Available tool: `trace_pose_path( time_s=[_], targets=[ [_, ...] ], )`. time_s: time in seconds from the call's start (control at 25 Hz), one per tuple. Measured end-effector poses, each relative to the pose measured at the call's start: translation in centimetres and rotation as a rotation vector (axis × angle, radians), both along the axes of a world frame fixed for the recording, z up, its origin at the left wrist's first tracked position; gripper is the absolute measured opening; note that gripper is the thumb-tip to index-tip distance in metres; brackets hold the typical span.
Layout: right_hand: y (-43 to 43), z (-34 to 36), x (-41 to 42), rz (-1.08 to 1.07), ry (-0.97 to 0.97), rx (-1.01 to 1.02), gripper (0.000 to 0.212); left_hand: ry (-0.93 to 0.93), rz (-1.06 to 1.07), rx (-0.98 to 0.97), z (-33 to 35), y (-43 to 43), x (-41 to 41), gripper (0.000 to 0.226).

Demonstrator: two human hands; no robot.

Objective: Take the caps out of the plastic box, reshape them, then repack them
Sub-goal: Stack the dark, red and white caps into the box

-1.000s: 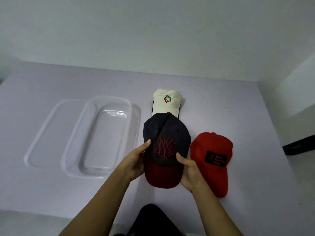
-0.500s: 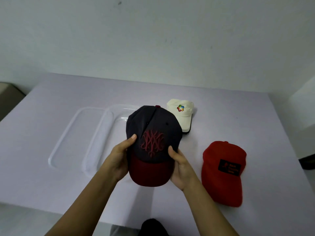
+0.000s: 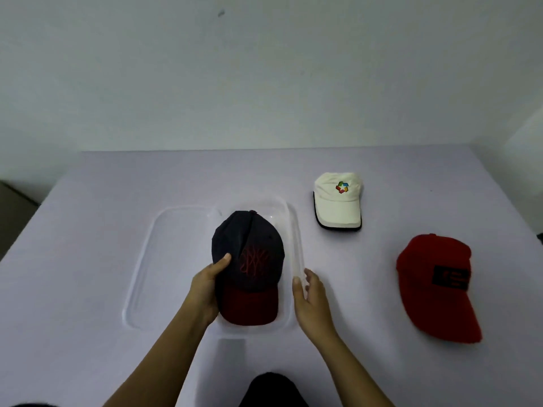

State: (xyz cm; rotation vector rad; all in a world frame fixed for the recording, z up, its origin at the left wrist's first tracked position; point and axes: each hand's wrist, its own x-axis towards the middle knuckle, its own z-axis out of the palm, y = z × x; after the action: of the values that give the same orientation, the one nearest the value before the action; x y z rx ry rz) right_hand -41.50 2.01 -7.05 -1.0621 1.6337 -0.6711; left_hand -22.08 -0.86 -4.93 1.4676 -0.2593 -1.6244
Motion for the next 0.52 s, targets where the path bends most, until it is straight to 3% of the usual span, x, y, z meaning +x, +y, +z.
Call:
trace_pose_path(
  time_s=[0.16,0.24,0.32,0.52],
  targets=[
    [0.7,-1.4,1.4,0.146,0.147,0.074,0.054,-0.044,-0.065,0.096,-3.2,-0.8,-1.1,0.069],
    [0.8,-1.4,1.7,0.148,0.215,0.057,0.052,-0.010,-0.047,0.160,-4.7,-0.8,-1.3,0.067],
    [0.9,-1.2,1.8,0.129,0.253,0.050,0.052,-0.094,-0.053,0.204,-5.7,-0.9,-1.6,0.070],
    [1.1,-0.9,2.0,0.103,0.301,0.018,0.045,-0.761,-0.143,0.156,-3.6,-1.1,-4.4,0.055]
  ],
)
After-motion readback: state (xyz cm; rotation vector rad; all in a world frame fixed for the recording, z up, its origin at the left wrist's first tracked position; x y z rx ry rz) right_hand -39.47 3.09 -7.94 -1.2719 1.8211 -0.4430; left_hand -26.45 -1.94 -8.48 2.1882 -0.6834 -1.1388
